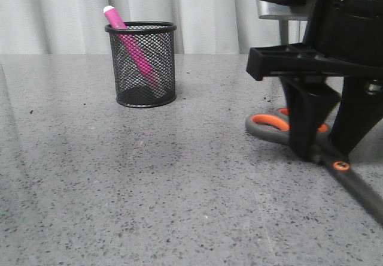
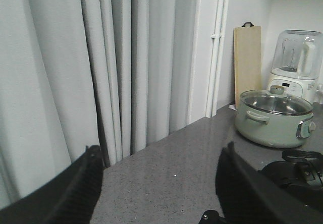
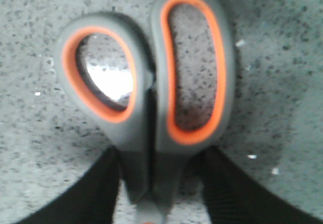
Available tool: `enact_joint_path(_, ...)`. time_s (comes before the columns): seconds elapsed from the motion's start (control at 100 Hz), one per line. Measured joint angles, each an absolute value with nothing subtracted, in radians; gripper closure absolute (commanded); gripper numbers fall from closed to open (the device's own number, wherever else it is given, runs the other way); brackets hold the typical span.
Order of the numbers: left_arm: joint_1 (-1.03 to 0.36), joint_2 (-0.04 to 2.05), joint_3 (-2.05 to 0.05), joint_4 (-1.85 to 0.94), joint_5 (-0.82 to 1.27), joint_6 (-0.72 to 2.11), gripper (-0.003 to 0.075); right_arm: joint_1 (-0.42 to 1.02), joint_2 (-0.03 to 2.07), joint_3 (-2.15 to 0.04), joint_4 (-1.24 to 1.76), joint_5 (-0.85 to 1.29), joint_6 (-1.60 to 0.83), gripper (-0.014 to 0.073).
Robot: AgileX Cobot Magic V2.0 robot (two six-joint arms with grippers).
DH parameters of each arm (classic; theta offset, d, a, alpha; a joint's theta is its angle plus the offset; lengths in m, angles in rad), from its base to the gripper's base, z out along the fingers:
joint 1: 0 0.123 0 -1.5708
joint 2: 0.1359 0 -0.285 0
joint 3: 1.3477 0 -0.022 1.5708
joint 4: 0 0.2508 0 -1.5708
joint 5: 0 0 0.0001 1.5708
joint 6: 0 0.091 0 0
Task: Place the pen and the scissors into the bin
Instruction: 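Lower the right gripper onto the scissors handles and grasp them, then lift the scissors and carry them over the mesh cup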
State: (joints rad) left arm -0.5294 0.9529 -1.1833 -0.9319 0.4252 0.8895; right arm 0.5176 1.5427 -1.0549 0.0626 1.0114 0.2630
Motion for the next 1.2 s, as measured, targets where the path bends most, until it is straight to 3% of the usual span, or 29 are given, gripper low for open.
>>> enact_joint_path(0.12,-0.529,0.953,-1.183,-0.932,0.426,0.889,0.0282,0.518,1.544,-1.057,0.055,1.021,0.244,0.0670)
enact_joint_path(0.42,-0.529,0.953,-1.183,-0.932,0.437,0.889,0.0282,0.518,1.509,-1.088,0.066,0.980,0.225,0.0662)
enact_joint_path(0.75,-0.529,0.927,-1.183,-0.936,0.439,0.889,0.0291,0.542,1.376,-1.396,0.080,0.540,0.101,0.0662)
enact_joint_path(0.89,-0.529,0.922,-1.183,-0.937,0.439,0.889,0.0391,0.592,1.423,-1.409,0.082,0.296,0.048,0.0666)
enact_joint_path(1.13,-0.529,0.866,-1.183,-0.930,0.453,0.889,0.0741,0.642,1.623,-1.409,0.044,0.023,0.037,0.0665)
enact_joint_path(1.2,-0.529,0.837,-1.183,-0.911,0.460,0.889,0.0739,0.642,1.675,-1.409,0.024,-0.008,0.037,0.0665)
